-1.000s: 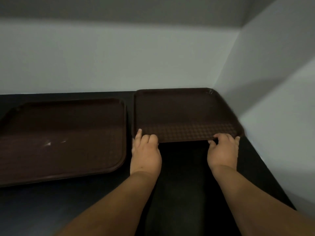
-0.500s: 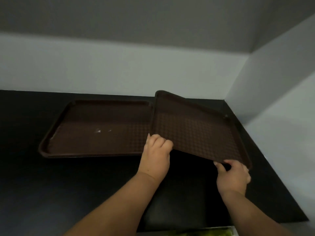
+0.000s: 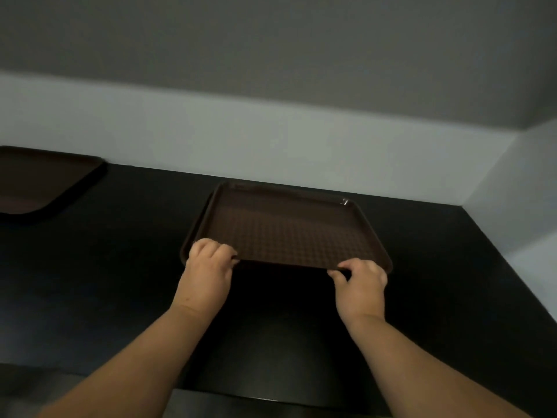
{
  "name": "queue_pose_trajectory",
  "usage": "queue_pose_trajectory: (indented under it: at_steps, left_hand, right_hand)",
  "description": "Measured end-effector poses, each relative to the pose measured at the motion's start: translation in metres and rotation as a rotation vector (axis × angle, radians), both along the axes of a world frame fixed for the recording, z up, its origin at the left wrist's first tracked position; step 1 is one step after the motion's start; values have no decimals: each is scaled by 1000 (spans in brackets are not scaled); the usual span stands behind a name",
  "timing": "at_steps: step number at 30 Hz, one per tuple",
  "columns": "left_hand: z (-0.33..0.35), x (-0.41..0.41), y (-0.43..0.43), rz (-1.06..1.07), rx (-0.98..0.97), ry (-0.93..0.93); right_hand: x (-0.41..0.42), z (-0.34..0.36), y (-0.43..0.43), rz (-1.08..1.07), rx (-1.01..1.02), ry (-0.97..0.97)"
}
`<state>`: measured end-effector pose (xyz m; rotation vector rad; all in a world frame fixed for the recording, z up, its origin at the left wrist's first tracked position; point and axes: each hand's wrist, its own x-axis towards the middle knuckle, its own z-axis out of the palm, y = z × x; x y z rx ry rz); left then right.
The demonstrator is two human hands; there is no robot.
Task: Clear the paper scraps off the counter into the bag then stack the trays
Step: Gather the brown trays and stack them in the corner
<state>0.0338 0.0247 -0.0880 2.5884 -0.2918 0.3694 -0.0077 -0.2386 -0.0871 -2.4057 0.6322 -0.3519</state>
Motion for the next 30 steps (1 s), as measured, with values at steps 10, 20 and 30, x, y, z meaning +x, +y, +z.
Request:
queue_pose_trajectory:
  at_steps: [10,20,30]
  left_hand:
    - [-73,23,61,46,15,66]
    - [-77,35,61,104,94,217]
    - [-82,44,61,83,152,288]
  right_hand:
    - [8,-70,49,144,-380,99]
    - [17,-70,48,147,-270,188]
    - [26,-71,48,148,-357,319]
